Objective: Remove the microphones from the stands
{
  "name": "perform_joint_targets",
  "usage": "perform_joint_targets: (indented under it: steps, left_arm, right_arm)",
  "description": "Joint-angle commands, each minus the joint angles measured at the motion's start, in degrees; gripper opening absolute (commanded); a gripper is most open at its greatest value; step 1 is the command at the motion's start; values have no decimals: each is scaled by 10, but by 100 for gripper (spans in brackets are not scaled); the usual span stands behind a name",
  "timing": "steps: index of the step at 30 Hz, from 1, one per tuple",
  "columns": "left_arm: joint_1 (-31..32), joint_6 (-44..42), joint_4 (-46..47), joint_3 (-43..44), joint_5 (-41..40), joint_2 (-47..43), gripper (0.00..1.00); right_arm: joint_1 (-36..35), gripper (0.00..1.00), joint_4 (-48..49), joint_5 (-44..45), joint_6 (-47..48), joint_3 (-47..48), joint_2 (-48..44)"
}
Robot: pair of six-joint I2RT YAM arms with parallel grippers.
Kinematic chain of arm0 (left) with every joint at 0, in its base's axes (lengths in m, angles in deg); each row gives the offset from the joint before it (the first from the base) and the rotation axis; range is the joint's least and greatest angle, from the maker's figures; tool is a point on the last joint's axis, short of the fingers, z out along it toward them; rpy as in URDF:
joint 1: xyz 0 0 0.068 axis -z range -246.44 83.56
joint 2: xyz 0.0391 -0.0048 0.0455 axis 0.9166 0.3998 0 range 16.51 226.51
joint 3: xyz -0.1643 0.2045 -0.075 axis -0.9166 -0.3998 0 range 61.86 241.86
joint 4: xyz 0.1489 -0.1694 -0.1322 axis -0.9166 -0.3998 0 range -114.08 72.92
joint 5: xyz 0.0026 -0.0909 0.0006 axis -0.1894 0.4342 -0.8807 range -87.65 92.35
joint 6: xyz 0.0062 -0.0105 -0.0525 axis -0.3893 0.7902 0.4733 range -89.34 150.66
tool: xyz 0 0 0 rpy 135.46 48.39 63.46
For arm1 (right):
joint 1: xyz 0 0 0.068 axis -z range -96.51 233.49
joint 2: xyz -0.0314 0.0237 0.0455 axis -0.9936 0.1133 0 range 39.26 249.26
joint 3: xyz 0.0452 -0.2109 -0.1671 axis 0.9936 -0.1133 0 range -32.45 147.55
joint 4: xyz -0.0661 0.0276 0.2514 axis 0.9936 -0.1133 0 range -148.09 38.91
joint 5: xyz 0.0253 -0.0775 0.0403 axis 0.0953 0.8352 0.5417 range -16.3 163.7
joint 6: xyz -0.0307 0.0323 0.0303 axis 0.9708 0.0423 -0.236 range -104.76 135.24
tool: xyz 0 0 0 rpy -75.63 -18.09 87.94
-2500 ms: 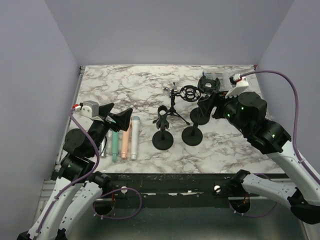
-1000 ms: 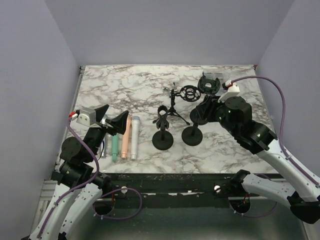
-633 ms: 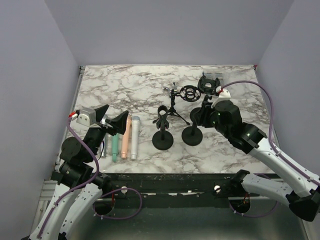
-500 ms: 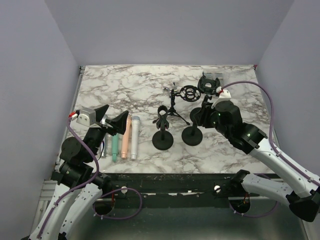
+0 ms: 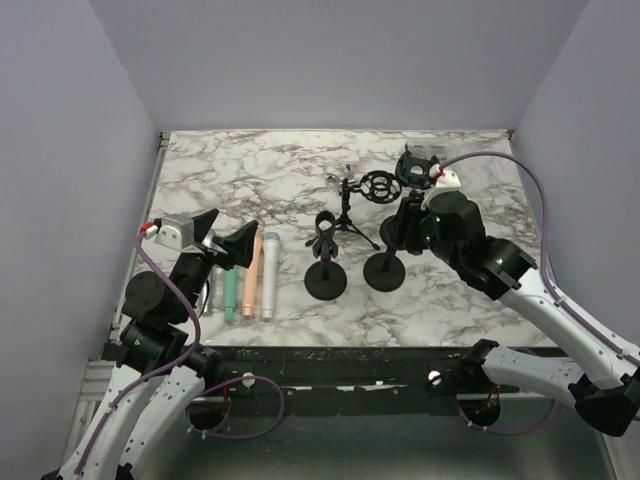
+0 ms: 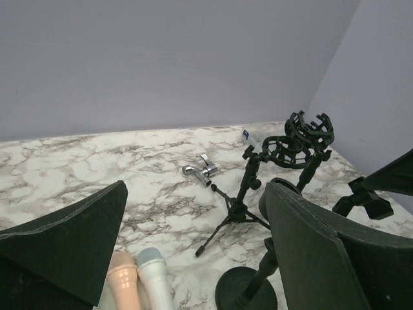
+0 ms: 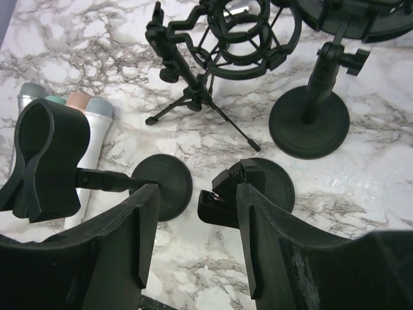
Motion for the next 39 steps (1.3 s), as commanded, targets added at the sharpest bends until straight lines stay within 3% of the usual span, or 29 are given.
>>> perform_joint_targets:
  steps: [1, 8, 14, 22, 32, 39]
  left_arm:
    - [-3, -8, 3, -7, -16, 19, 90]
    - [-3, -20, 2, -10, -34, 26, 89]
    - [-2, -5, 9, -17, -49, 15, 88]
    - [-2, 34, -62, 36, -53, -19, 88]
    - [-2, 10, -186, 121, -111, -121, 90]
    - [-2, -16, -207, 155, -150, -173, 91]
  right_arm:
    - [-2, 60, -10, 36, 36, 46, -20]
    - [-2, 76, -26, 93, 78, 54, -96]
    - [-2, 100, -51, 141, 81, 43, -197]
    - [-2, 100, -62, 172, 84, 42, -313]
    - [-2, 100, -75, 219, 107, 76, -352]
    - [-2, 100, -70, 210, 123, 97, -384]
